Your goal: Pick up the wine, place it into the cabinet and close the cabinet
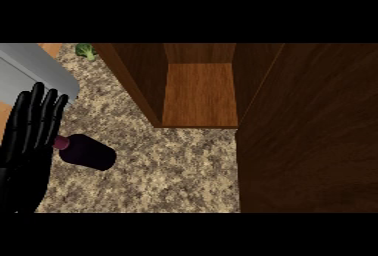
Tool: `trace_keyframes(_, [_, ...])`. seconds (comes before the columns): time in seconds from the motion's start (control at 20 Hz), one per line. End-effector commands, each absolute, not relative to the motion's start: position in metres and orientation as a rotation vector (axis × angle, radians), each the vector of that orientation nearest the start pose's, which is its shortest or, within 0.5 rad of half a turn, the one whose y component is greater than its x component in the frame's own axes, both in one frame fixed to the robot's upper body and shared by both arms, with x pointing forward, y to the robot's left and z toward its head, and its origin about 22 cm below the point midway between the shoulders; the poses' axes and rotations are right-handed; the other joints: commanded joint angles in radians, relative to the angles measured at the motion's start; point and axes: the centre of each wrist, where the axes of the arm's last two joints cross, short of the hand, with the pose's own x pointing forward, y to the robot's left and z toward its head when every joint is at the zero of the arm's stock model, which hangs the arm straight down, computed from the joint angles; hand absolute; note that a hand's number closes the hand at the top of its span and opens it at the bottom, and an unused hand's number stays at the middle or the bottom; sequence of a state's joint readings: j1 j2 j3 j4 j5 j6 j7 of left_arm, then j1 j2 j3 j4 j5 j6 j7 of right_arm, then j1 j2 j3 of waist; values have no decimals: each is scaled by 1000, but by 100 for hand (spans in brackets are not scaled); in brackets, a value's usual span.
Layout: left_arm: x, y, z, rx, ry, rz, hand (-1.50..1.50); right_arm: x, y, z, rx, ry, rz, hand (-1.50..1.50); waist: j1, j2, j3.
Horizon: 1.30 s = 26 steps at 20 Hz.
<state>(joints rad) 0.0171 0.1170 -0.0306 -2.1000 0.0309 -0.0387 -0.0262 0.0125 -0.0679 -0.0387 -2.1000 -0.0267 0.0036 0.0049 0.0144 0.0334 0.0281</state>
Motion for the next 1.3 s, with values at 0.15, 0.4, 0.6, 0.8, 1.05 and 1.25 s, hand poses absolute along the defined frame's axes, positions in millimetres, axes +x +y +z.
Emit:
trace_keyframes(0.15, [198,228,128,147,-2073,-108,-150,184,-256,126,18,-2092,94,-150,-18,-35,-28])
trace_keyframes(0.4, [198,210,104,-108,-1915,150,-150,171,-233,129,247,-1926,272,-150,-18,-36,-29])
trace_keyframes(0.6, [185,196,97,-117,-1905,178,-150,155,-245,143,284,-1932,277,-150,-16,-35,-28])
trace_keyframes(0.8, [184,168,133,-126,-1912,178,-150,157,-244,168,279,-1933,272,-150,-16,-34,-28])
trace_keyframes(1.05, [166,146,152,-125,-1930,195,-150,141,-237,182,288,-1915,288,-150,-16,-36,-28])
trace_keyframes(1.25, [163,151,163,-106,-1930,207,-150,155,-235,174,293,-1918,296,-150,-14,-35,-28])
